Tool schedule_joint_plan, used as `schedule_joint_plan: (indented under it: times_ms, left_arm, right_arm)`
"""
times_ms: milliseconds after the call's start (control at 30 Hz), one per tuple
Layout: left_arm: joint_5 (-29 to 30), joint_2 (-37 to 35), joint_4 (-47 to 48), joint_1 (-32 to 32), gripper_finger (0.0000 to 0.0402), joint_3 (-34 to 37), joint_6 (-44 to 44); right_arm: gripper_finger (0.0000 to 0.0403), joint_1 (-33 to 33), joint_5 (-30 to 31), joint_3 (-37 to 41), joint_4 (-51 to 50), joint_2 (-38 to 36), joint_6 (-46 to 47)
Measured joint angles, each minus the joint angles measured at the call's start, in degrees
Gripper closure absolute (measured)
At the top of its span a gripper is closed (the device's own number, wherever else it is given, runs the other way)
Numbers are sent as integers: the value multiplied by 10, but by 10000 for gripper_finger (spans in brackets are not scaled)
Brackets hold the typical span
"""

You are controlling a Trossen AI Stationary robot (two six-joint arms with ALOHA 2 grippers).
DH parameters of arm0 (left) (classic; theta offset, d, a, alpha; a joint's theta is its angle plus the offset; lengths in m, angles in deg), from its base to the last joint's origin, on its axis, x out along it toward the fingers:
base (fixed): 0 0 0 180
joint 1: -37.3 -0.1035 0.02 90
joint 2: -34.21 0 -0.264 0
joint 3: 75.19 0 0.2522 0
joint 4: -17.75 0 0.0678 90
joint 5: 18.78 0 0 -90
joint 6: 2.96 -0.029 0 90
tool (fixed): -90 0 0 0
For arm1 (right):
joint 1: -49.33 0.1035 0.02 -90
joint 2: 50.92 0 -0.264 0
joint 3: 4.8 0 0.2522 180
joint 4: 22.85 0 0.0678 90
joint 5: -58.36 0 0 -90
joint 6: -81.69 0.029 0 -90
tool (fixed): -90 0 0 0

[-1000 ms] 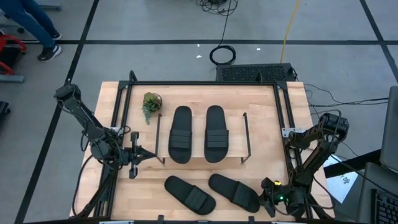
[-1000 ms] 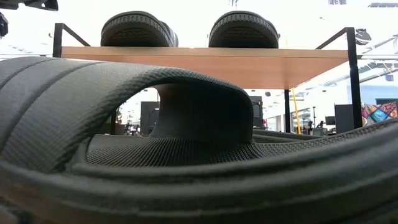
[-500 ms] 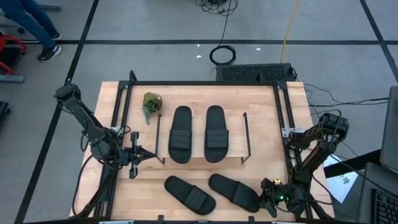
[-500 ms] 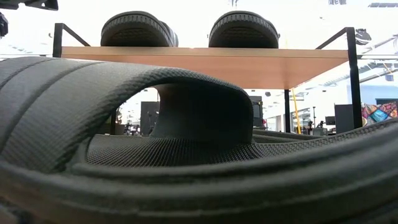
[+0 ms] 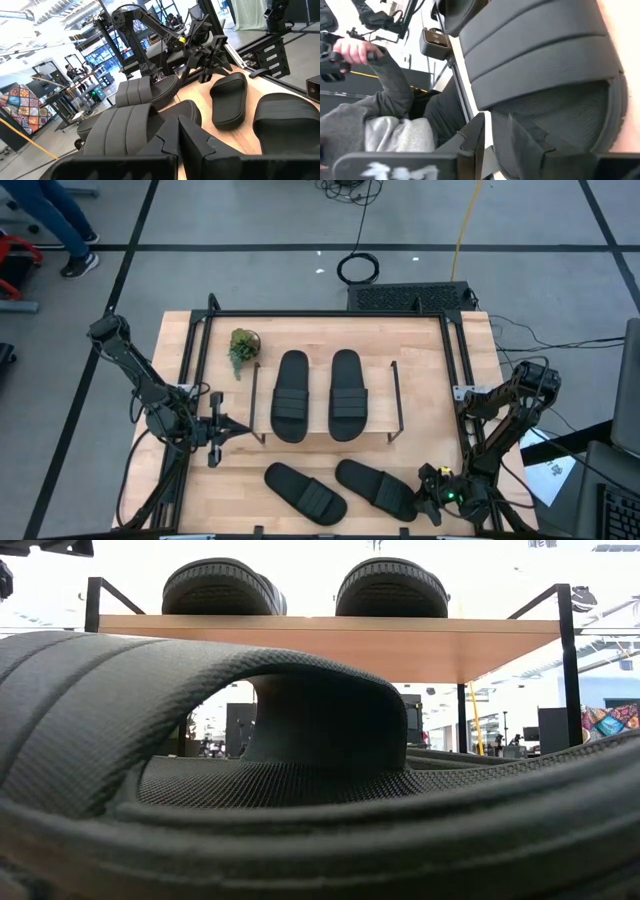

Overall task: Pick and place slides into the shelf
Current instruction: Put the black slipper under the shelf

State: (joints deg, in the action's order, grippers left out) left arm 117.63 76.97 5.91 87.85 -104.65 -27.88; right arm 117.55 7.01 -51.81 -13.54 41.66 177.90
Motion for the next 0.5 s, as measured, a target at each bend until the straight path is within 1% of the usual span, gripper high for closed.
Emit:
schedule_joint_plan:
  times_ms: [100, 167, 300, 400, 500]
  left_arm:
    - [0, 0, 0, 0, 400, 0, 0]
    - [0, 0, 0, 0, 397, 0, 0]
    - [0, 0, 0, 0, 385, 0, 0]
    - [0, 0, 0, 0, 381, 0, 0]
    - [0, 0, 0, 0, 384, 0, 0]
  right_arm:
    - [302, 0, 1, 0, 7, 0, 6]
    - [280, -3, 0, 0, 14, 0, 17]
    - [228, -12, -29, 1, 13, 0, 59]
    - [194, -18, -30, 1, 2, 0, 82]
    - [170, -27, -29, 4, 3, 0, 95]
